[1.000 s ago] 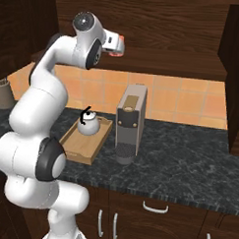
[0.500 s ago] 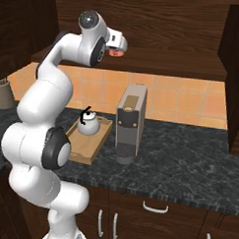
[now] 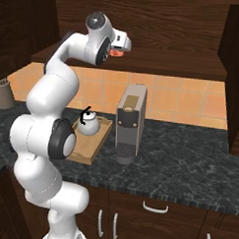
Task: Pick the kettle from the counter and place it on the tray. Then pick the mug from the cabinet and place it on the tray. Then close the cabinet doors.
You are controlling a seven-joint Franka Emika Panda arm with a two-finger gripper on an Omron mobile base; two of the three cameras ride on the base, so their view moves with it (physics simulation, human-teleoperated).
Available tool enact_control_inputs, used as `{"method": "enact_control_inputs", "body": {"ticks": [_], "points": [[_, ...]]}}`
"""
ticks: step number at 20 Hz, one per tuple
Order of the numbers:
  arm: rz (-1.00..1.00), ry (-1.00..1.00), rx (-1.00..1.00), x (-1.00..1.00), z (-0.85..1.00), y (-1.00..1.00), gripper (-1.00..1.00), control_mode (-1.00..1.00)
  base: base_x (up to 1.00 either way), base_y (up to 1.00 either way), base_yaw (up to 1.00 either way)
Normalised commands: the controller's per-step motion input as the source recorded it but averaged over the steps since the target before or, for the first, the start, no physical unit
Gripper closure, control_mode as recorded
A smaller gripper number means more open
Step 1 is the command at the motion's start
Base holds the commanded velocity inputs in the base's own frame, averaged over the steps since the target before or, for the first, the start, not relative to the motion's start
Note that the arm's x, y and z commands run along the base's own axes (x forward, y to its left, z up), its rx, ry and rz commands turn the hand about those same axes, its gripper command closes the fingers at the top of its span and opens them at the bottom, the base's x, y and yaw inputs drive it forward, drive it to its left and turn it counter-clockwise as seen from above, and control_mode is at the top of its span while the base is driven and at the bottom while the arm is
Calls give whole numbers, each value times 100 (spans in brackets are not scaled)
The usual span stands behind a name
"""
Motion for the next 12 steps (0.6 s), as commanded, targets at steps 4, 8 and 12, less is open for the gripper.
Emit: {"method": "enact_control_inputs", "body": {"ticks": [4,8,12], "points": [[1,0,0,28,-9,-5,-100,-100,0,0,0],[1,0,0,26,-5,-5,-100,-100,0,0,0],[1,0,0,21,-3,-7,-100,-100,0,0,0]]}}
